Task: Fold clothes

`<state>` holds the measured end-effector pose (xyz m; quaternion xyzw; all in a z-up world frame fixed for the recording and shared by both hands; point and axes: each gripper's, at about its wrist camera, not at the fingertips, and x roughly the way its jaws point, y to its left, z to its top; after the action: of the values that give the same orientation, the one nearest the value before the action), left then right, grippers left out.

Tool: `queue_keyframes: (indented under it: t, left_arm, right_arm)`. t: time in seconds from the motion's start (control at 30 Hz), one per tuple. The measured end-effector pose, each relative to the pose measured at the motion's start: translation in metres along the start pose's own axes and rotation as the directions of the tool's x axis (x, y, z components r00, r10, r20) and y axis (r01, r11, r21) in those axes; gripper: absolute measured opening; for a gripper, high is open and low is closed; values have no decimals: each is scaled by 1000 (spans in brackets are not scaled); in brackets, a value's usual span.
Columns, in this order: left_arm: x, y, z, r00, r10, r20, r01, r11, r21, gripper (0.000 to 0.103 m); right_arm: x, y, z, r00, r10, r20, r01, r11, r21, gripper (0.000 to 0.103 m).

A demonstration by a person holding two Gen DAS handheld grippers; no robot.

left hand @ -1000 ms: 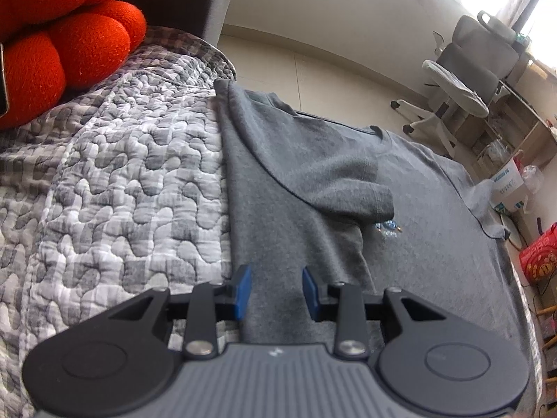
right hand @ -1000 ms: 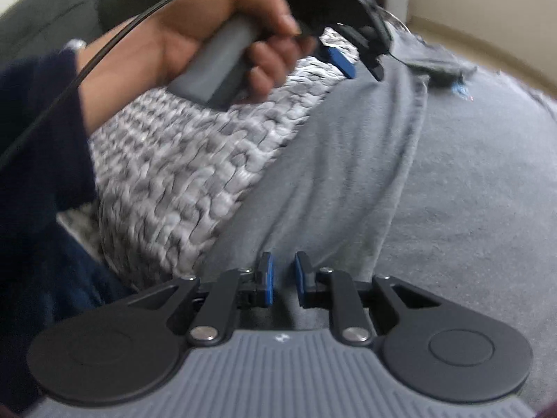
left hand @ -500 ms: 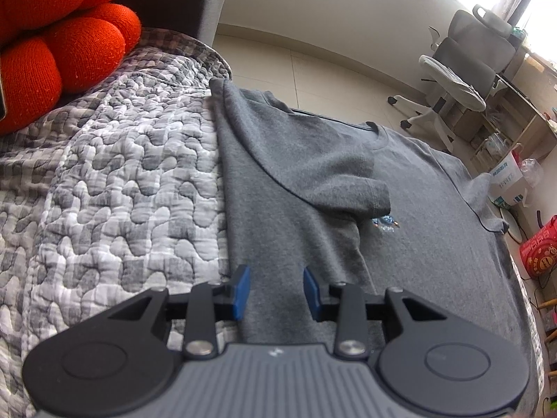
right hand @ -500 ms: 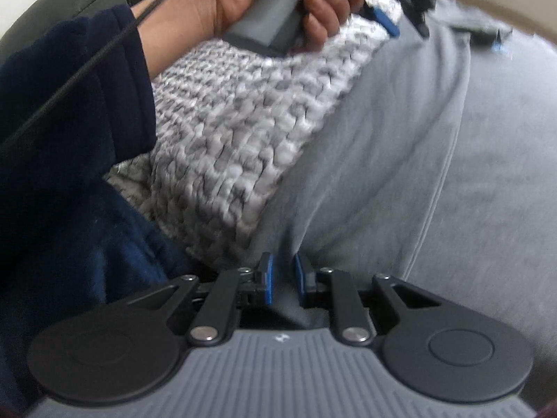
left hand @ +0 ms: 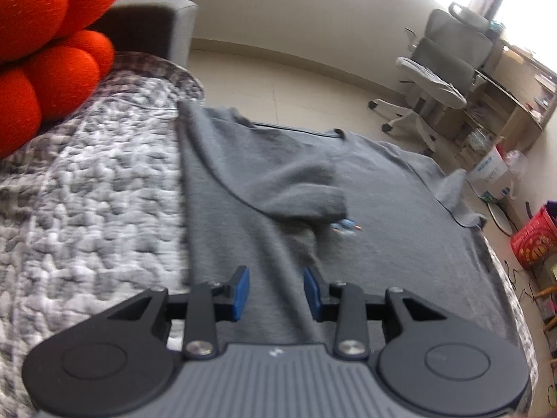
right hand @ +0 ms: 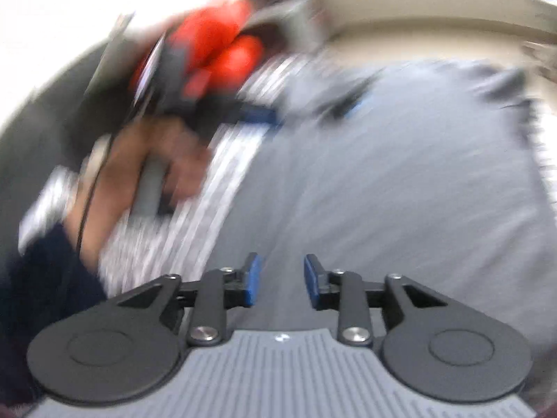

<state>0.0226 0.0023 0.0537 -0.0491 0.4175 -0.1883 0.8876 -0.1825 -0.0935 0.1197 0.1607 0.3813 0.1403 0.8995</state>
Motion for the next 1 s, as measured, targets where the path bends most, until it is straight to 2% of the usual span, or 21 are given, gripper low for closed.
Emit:
queue_keyframes:
  t: [0.07, 0.13, 0.27, 0.33, 0.43, 0.53, 0.77, 0.9, 1.0]
  left_arm:
    - [2, -12, -2, 1000, -11, -5, 11, 999, 33, 35]
    - [4, -24, -5, 1000, -20, -10, 21, 997, 70, 36]
    - [13, -35, -7, 999, -23, -31, 26, 996, 88, 37]
    - [18, -40, -10, 998, -25, -50, 29, 995, 97, 37]
    - [25, -48, -14, 996, -15, -84, 25, 992, 123, 37]
    - [27, -54, -20, 996, 3, -90, 11, 988, 156, 40]
    - [21, -68, -30, 996, 18, -87, 0, 977, 211, 43]
    - [20, -90, -40, 993, -22, -116, 49, 971, 234, 42]
    - [20, -114, -53, 991, -27, -133, 67, 950, 304, 43]
  right_arm:
    - [-22, -27, 18, 992, -89, 90, 86, 995, 45, 40]
    - [-40, -56, 29, 978, -174, 118, 165, 983, 81, 41]
    - [-58, -113, 21, 948, -305, 85, 288, 942, 170, 41]
    - [-61, -137, 9, 938, -342, 51, 324, 921, 216, 41]
    - [-62, -151, -16, 941, -339, 10, 325, 908, 263, 41]
    - [-64, -152, -35, 951, -308, -9, 298, 912, 281, 41]
    - [-66, -150, -55, 964, -262, -33, 262, 931, 252, 38]
    - [-72, -155, -69, 967, -250, -39, 252, 931, 263, 32]
    - [-76, -156, -78, 970, -238, -44, 241, 930, 277, 29]
